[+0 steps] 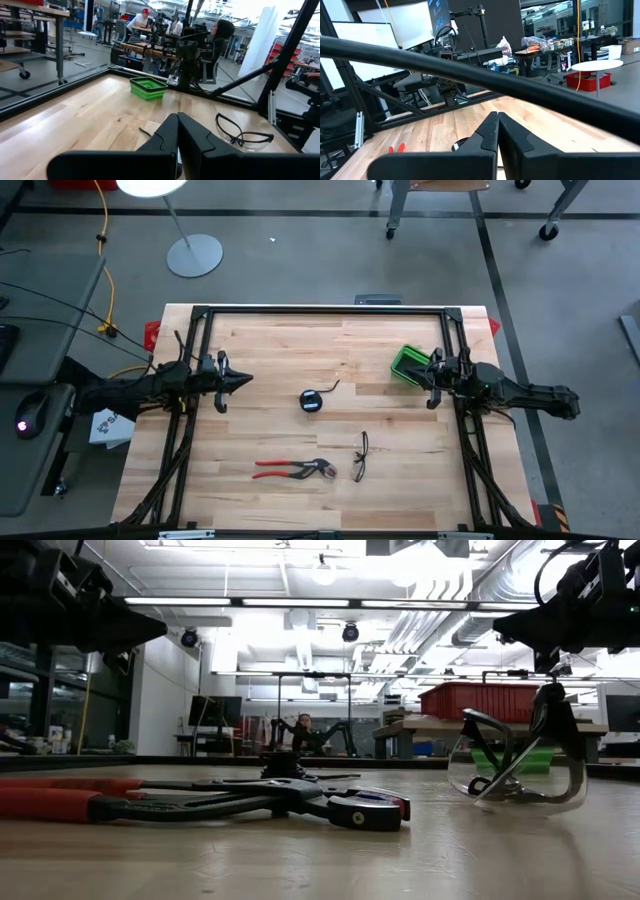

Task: Coil cords
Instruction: Return to Home Position

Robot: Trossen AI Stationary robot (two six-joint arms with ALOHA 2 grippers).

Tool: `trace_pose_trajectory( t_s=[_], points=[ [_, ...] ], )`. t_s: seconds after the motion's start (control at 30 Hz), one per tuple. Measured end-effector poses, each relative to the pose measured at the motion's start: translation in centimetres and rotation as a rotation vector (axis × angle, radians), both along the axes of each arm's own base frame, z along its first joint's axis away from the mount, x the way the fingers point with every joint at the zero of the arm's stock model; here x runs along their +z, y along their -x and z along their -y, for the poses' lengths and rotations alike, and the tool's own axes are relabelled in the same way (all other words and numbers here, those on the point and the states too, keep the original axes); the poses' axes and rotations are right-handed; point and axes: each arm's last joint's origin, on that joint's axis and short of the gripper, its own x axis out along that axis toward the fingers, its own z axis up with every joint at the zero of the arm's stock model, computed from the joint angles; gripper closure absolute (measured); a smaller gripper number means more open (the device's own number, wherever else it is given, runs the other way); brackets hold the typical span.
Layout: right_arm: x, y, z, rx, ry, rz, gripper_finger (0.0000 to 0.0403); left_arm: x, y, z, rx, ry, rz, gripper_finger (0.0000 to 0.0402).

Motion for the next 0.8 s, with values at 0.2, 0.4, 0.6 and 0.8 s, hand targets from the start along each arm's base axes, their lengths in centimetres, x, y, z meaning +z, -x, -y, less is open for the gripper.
trace_pose_trajectory(
  t_s=[0.2, 0.4, 0.6, 0.8],
  points=[
    [-0.13, -0.04, 0.0, 0.0, -0.001, -0.013, 0.0402, 0.0, 0.0, 0.0, 0.0, 0.0, 0.0, 0.0401],
    [-0.43, -0.07, 0.01, 0.0, -0.004, -0.045, 0.0402, 0.0, 0.0, 0.0, 0.0, 0.0, 0.0, 0.0401],
    [-0.49, -0.08, 0.01, 0.0, -0.004, -0.052, 0.0402, 0.0, 0.0, 0.0, 0.0, 0.0, 0.0, 0.0401],
    [-0.49, -0.08, 0.01, 0.0, -0.004, -0.052, 0.0402, 0.0, 0.0, 0.0, 0.0, 0.0, 0.0, 0.0401]
  ],
)
